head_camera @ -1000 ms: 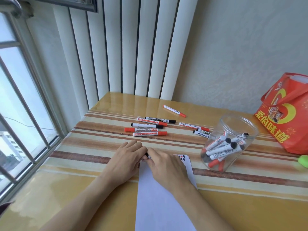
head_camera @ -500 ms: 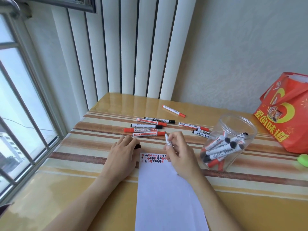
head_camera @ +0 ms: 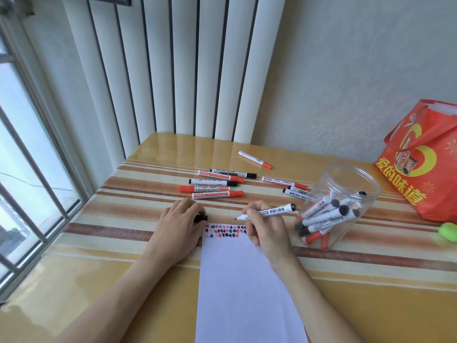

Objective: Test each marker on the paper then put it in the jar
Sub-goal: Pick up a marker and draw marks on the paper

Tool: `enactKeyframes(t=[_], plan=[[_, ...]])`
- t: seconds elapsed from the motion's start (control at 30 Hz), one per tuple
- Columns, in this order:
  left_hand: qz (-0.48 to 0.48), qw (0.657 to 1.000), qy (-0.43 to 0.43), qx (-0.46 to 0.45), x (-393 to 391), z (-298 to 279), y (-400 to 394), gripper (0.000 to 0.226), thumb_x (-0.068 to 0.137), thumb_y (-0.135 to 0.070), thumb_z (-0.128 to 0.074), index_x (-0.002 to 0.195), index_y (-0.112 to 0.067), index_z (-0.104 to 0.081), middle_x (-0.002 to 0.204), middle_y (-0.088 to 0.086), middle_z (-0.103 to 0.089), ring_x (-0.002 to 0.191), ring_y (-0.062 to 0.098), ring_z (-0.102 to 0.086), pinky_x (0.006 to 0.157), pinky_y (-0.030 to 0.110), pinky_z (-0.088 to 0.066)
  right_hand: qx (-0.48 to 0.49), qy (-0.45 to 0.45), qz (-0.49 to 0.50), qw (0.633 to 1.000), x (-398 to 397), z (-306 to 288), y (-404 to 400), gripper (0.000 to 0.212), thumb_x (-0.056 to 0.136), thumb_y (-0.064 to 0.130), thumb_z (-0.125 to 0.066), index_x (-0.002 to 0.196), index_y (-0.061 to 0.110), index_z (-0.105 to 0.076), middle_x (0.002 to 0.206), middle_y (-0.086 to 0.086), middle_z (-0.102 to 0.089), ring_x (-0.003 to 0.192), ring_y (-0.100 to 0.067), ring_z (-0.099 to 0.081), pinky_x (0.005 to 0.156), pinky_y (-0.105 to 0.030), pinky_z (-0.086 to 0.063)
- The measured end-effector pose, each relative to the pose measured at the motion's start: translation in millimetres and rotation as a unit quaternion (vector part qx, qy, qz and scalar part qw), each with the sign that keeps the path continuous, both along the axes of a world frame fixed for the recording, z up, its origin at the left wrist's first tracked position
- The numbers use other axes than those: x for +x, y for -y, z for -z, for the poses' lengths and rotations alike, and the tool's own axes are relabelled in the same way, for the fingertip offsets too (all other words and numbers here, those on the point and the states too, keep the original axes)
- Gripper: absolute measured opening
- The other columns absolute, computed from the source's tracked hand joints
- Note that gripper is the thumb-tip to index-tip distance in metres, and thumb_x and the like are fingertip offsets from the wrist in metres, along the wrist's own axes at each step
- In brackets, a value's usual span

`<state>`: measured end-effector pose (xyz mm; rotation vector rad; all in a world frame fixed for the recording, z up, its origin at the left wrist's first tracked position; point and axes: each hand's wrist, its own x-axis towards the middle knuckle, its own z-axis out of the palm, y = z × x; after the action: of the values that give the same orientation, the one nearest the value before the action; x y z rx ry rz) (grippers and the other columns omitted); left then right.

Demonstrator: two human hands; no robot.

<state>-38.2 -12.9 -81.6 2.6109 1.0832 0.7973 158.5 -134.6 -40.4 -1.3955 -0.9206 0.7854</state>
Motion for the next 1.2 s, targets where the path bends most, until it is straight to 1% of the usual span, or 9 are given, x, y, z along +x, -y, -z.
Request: enactKeyframes(t=[0.1,0.17,0.27,0.4,0.6,0.8,0.97,1.07,1.2], plan=[[-0.002,1.0,0.004,-0.003,0.0,-0.7,0.5,0.014,0.094,-0.03,-0.065,0.106,-0.026,-0.061,0.113,-0.01,-0.056,0.109,0.018,-0.053,0.088,0.034,-0.042,-0.02,0.016,0.016,1.0,-1.9,1.8,1.5,0.008,0.096,0.013,-0.058,0.09,0.018,-0.059,0.063,-0.009,-0.06,0.041,-0.021,-0.046,0.04,-0.023,-0.031],[-0.003,1.0,0.004,-0.003,-0.1,-0.5,0.5,0.013,0.094,-0.03,-0.065,0.106,-0.027,-0.061,0.112,-0.01,-0.056,0.107,0.017,-0.053,0.087,0.034,-0.042,-0.038,0.045,0.033,0.998,-1.7,1.6,2.2,0.014,0.098,0.012,-0.064,0.086,0.017,-0.058,0.063,-0.005,-0.063,0.04,-0.023,-0.049,0.04,-0.022,-0.029],[-0.004,1.0,0.007,0.001,-0.7,0.5,-0.2,0.014,0.092,-0.031,-0.064,0.105,-0.027,-0.061,0.111,-0.01,-0.056,0.106,0.018,-0.054,0.086,0.034,-0.044,-0.058,0.08,0.067,0.993,-3.1,2.1,3.1,0.024,0.094,0.018,-0.073,0.08,0.011,-0.055,0.056,-0.004,-0.062,0.035,-0.023,-0.049,0.038,-0.02,-0.028],[-0.008,1.0,0.008,0.0,-0.4,1.5,-0.4,0.015,0.092,-0.029,-0.067,0.105,-0.027,-0.061,0.11,-0.01,-0.056,0.105,0.018,-0.054,0.085,0.034,-0.043,-0.103,0.097,0.118,0.983,-3.5,4.0,3.2,0.022,0.087,0.012,-0.067,0.075,0.011,-0.048,0.05,-0.005,-0.058,0.034,-0.023,-0.05,0.036,-0.02,-0.031],[-0.007,1.0,0.01,0.001,-0.6,1.2,-0.7,0.016,0.09,-0.028,-0.069,0.105,-0.026,-0.062,0.11,-0.009,-0.057,0.105,0.018,-0.055,0.085,0.035,-0.044,-0.116,0.082,0.117,0.983,-6.0,4.1,1.6,0.027,0.084,0.01,-0.066,0.067,0.018,-0.045,0.05,-0.01,-0.059,0.035,-0.025,-0.052,0.036,-0.023,-0.036],[-0.006,1.0,0.011,0.003,-0.7,1.1,-0.4,0.015,0.092,-0.032,-0.067,0.105,-0.026,-0.062,0.11,-0.009,-0.057,0.104,0.018,-0.054,0.084,0.034,-0.043,-0.123,0.089,0.106,0.983,-6.1,2.1,2.7,0.027,0.085,0.009,-0.066,0.069,0.016,-0.045,0.051,-0.01,-0.059,0.036,-0.026,-0.053,0.036,-0.023,-0.036],[-0.008,1.0,0.014,0.003,-0.6,0.6,0.1,0.017,0.091,-0.037,-0.066,0.104,-0.027,-0.061,0.109,-0.011,-0.056,0.103,0.017,-0.054,0.083,0.031,-0.038,-0.13,0.098,0.111,0.98,-6.3,1.1,3.2,0.027,0.085,0.01,-0.067,0.069,0.017,-0.046,0.049,-0.007,-0.058,0.035,-0.025,-0.054,0.036,-0.023,-0.037],[-0.006,1.0,0.014,0.002,-1.1,-0.1,0.6,0.019,0.09,-0.037,-0.069,0.104,-0.027,-0.061,0.109,-0.01,-0.057,0.103,0.017,-0.054,0.084,0.033,-0.04,-0.126,0.099,0.117,0.98,-6.2,1.0,3.3,0.028,0.085,0.01,-0.067,0.068,0.018,-0.046,0.049,-0.007,-0.058,0.035,-0.026,-0.053,0.035,-0.022,-0.036],[-0.006,1.0,0.015,-0.001,-0.8,-0.3,0.7,0.019,0.089,-0.036,-0.069,0.103,-0.027,-0.061,0.108,-0.011,-0.056,0.103,0.018,-0.055,0.084,0.033,-0.04,-0.13,0.106,0.094,0.981,-6.4,0.2,4.1,0.027,0.086,0.009,-0.066,0.07,0.017,-0.046,0.051,-0.009,-0.058,0.035,-0.026,-0.052,0.036,-0.02,-0.033]])
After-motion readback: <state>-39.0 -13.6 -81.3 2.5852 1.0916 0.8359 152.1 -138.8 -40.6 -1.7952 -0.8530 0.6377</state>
